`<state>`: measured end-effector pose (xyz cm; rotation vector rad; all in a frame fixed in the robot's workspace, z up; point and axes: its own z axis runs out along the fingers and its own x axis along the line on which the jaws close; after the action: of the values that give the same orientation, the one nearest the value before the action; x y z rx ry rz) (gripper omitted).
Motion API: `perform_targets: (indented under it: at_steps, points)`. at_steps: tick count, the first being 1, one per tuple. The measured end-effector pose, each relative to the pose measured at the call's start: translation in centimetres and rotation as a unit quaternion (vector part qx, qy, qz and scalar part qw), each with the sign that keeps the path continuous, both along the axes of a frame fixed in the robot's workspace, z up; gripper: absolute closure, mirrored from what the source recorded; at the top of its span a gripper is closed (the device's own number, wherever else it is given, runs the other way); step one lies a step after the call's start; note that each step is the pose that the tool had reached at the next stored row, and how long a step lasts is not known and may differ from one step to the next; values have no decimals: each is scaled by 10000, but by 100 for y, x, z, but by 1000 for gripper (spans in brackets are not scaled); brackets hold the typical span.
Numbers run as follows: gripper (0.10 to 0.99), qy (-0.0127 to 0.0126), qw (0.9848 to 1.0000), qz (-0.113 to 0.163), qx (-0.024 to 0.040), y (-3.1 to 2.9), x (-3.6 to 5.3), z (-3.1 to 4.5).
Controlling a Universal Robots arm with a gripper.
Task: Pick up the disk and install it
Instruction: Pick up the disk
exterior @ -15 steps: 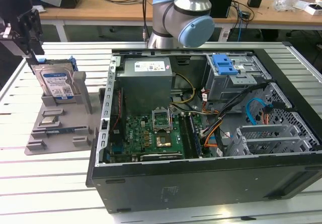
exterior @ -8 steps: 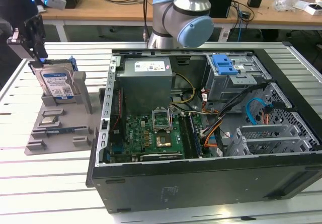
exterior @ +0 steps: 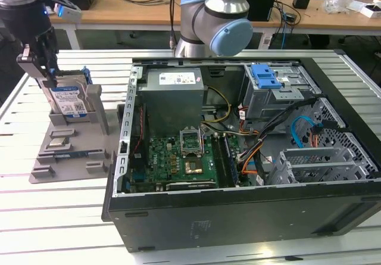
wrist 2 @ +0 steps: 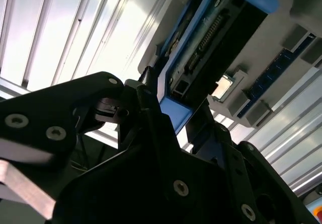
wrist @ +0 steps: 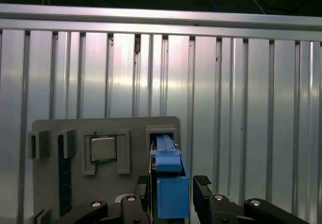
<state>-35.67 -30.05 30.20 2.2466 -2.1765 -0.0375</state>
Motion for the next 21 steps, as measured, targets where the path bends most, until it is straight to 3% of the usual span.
perform_targets:
  at_steps: [6,10,11,13,21]
  points:
    - [604,1,10000,21,-2,-1,8,-145]
    - [620,0,10000,21,-2,-1,8,-145]
    - [686,0,10000,22,-2,-1,8,-145]
    - [718,0,10000,22,-2,-1,8,-146]
    - [718,0,10000,23,-2,0,8,-146]
